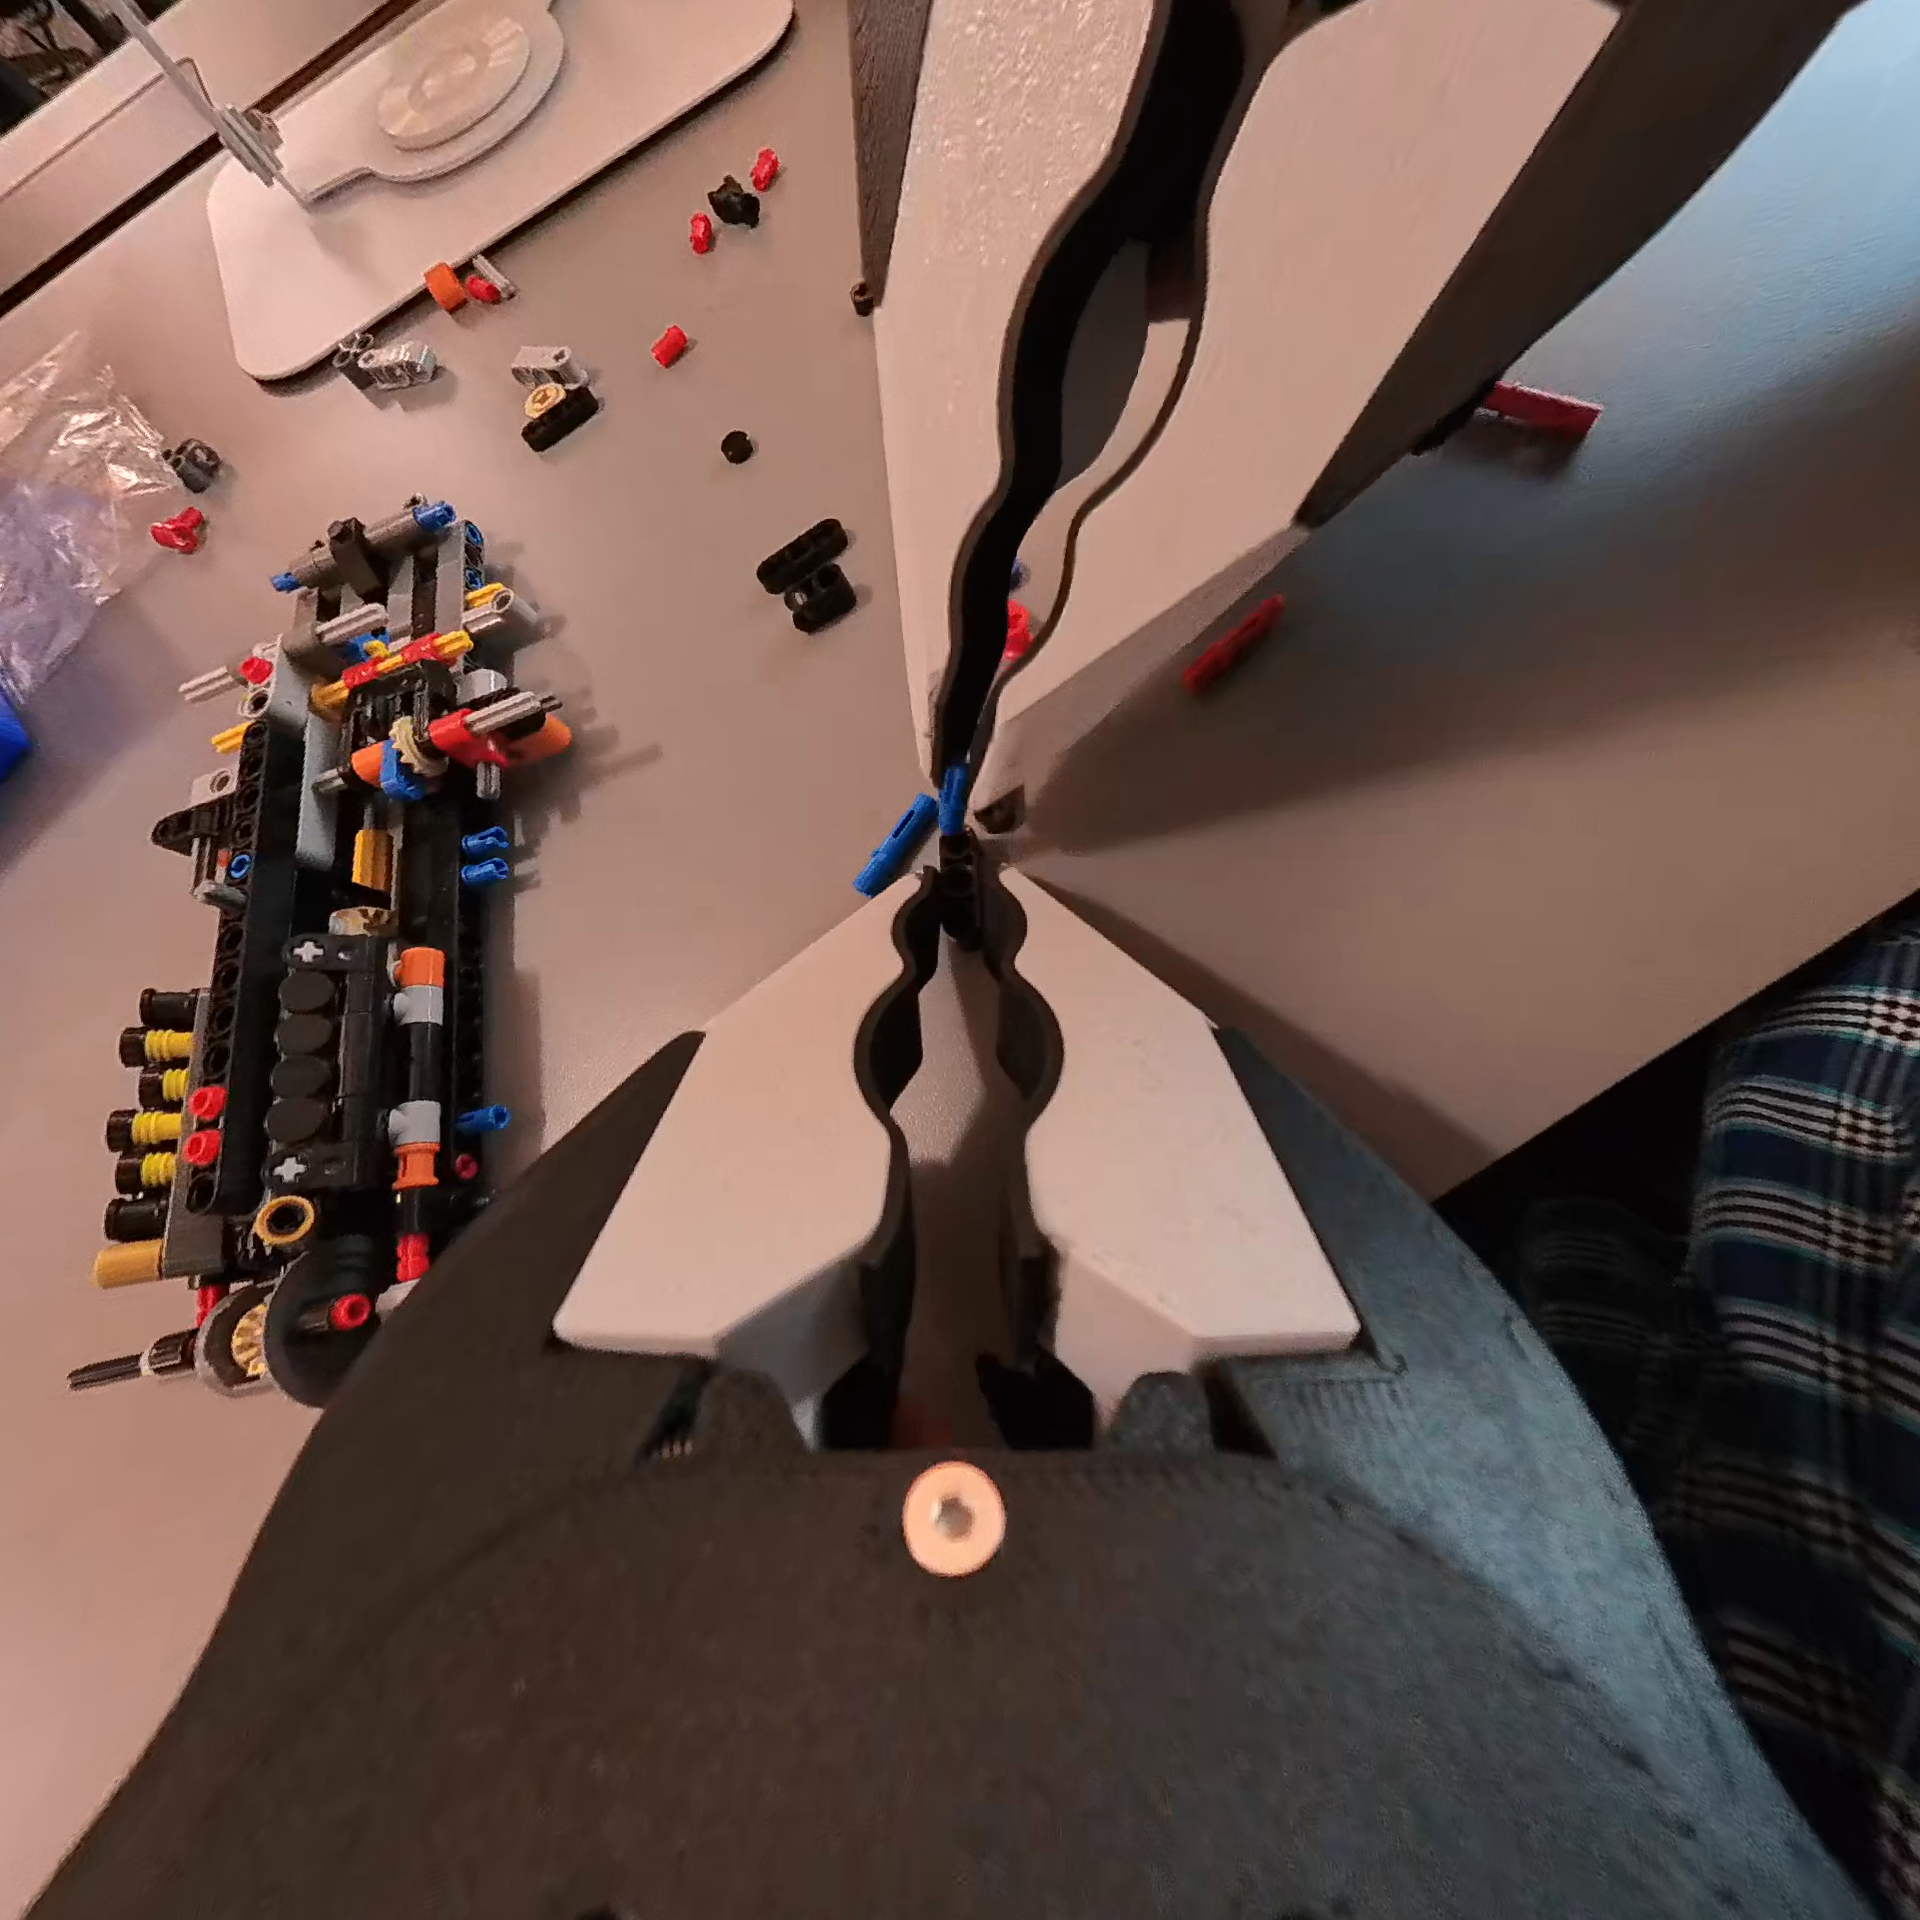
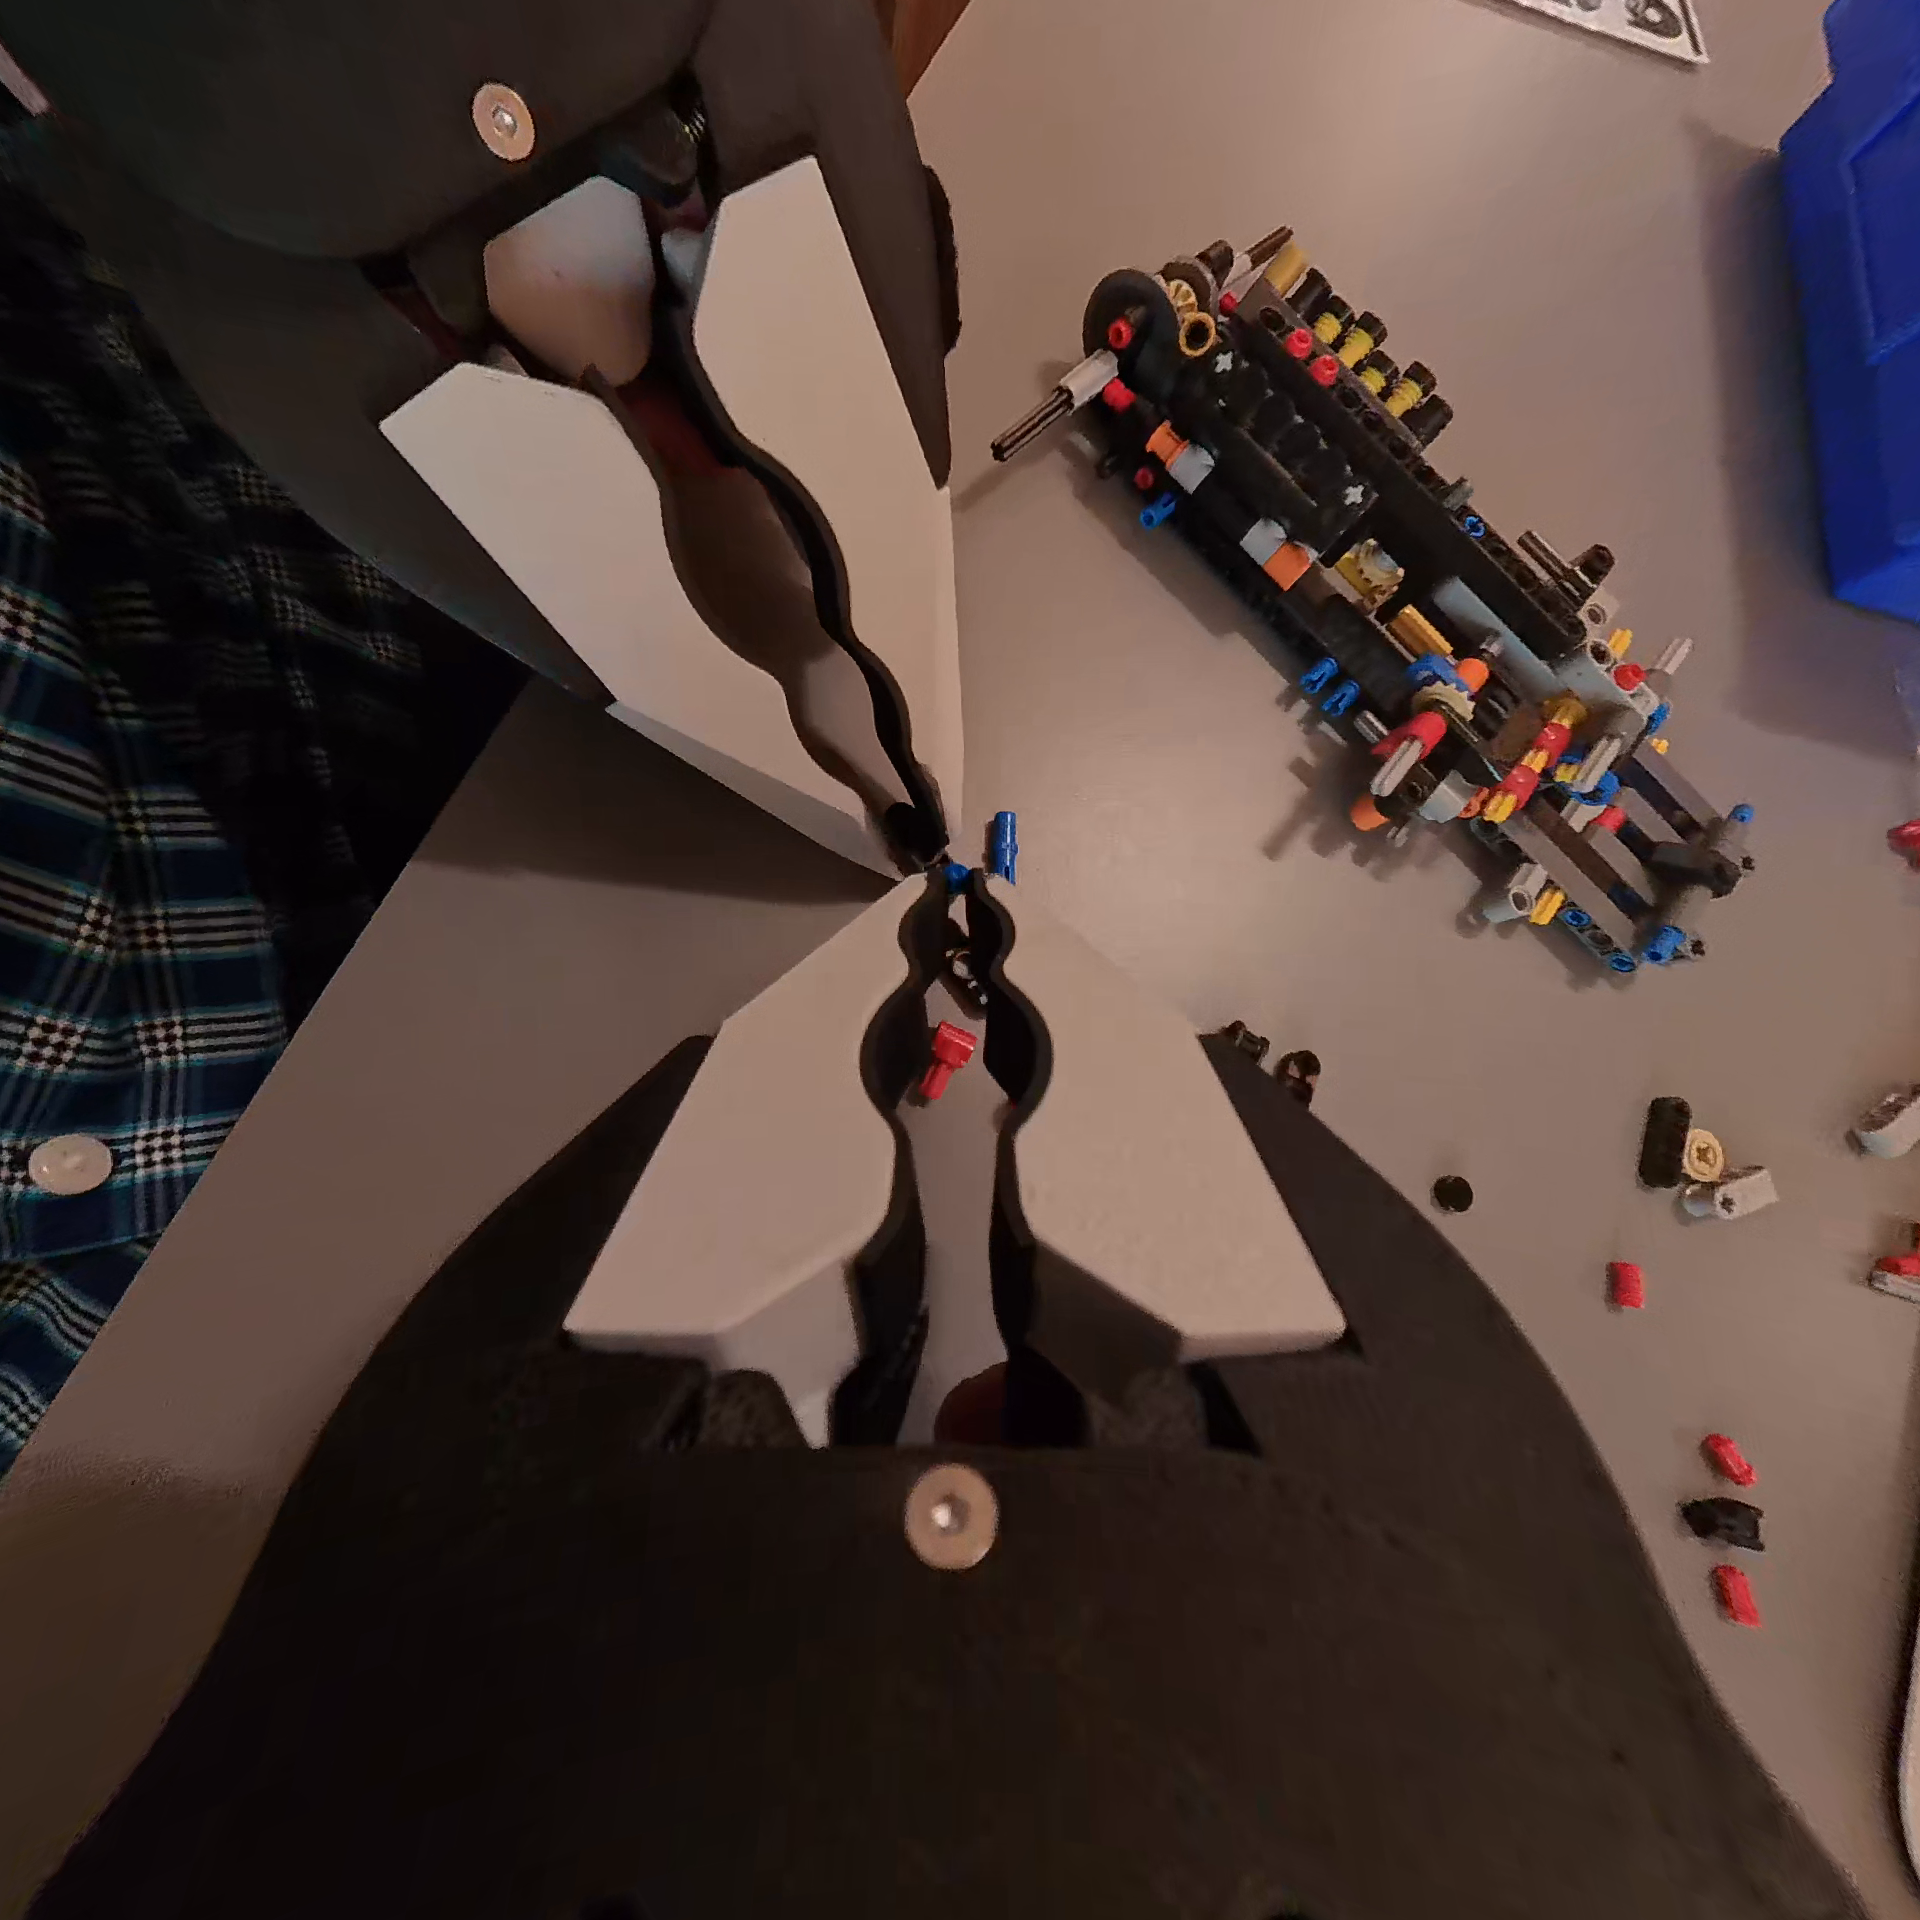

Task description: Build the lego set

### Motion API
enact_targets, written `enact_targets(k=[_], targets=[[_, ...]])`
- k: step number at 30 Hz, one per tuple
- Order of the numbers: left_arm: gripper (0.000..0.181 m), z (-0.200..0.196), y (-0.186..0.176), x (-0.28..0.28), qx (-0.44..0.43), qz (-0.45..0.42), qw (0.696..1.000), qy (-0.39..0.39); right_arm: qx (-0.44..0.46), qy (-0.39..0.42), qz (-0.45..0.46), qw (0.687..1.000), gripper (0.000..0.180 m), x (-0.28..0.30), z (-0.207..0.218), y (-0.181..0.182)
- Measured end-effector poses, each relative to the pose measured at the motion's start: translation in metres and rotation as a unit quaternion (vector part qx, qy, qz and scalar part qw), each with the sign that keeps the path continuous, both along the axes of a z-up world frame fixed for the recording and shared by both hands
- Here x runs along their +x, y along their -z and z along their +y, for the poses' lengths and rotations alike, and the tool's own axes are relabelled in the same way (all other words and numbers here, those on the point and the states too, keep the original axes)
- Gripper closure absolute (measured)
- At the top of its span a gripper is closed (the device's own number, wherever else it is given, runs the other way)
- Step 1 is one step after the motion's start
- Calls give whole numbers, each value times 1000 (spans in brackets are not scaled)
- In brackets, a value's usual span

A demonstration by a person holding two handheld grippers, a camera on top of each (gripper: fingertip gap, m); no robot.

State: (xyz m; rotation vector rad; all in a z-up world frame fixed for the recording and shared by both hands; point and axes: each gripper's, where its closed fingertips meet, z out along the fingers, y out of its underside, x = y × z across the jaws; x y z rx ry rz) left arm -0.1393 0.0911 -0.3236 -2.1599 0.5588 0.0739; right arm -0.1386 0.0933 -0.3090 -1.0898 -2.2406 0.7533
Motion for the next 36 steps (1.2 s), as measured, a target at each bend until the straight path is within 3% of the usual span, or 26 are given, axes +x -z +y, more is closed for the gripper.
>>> enact_targets(k=[1, 22, 27, 36], targets=[[175, 0, 0, 0, 0, 1, 1000, 1, 3, -1, -4, 1000, 180, 0, 0, 1], [175, 0, 0, 2, 9, 36, 999, 25, 103, -61, -88, 989, 180, 1, -3, 7], [175, 0, 0, 2, 10, 39, 999, 33, 94, -58, -108, 988, 180, 1, -3, 7], [175, 0, 0, 3, 12, 43, 998, 40, 1, -37, -118, 992, 179, 2, -1, 7]])
